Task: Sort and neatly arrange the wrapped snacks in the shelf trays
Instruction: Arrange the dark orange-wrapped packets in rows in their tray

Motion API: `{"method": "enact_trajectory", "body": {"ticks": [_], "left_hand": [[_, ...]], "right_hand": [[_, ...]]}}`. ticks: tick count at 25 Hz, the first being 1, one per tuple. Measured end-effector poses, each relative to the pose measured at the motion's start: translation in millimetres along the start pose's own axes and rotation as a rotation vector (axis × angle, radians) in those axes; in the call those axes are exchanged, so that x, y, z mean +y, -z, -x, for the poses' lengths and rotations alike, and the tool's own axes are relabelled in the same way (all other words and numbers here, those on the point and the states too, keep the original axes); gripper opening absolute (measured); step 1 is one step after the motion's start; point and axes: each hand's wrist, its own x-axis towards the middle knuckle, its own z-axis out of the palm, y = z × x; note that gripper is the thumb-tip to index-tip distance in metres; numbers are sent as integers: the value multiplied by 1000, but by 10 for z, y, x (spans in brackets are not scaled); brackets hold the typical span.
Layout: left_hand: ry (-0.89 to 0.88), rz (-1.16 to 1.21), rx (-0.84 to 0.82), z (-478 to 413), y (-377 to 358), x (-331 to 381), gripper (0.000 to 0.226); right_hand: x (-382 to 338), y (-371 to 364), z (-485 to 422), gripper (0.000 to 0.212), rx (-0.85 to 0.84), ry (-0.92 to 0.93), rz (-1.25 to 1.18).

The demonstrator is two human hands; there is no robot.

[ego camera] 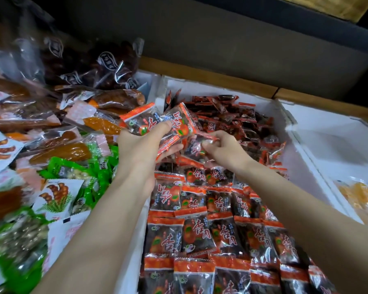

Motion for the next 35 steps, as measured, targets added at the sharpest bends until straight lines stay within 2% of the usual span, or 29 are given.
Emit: {"method": "enact_trajectory", "body": {"ticks": [3,6,9,12,14,16,18,20,21,23,25,28,30,31,33,35], "left_hand": [[26,19,16,-28,-6,-4,32],[76,32,-12,-121,17,-34,37],[141,42,-87,-211,12,-61,38],[116,57,-61,-214,31,-62,42],[117,78,-70,-210,52,-50,49],[121,68,-62,-209,49,-54,48],[140,50,-69,-198,34,-48,47],[133,49,-71,-150,24,-21,45],[108,35,-62,-112,27,-9,43],[35,3,-35,-7,34,21,38],[-2,-5,-43,83,37,45,36],[-17,-14,-74,153,36,77,36],[-13,-13,-78,162,36,88,36],[-5,-12,-77,146,33,79,36],[27,-3,-75,95,23,42,40],[69,-4,-66,27,3,-3,49]], "right_hand": [[-7,-88,-149,19,-106,-38,173],[128,-67,-203,19,-161,-107,216],[229,-92,-176,18,-156,-58,309],[268,-44,-222,22,-126,-31,358],[277,-23,-206,27,-176,-59,390],[267,-47,-150,31,-249,-38,567],[256,-86,-169,38,-144,108,738],[186,-167,-230,42,8,264,678],[144,-226,-268,43,11,303,635],[80,-364,-303,36,-23,286,592],[38,-433,-320,23,20,266,570],[-53,-326,-330,4,149,281,377],[-91,-154,-273,8,281,330,201],[-69,-56,-207,11,362,380,208],[56,124,-25,15,465,511,438],[247,231,136,16,394,585,747]]}}
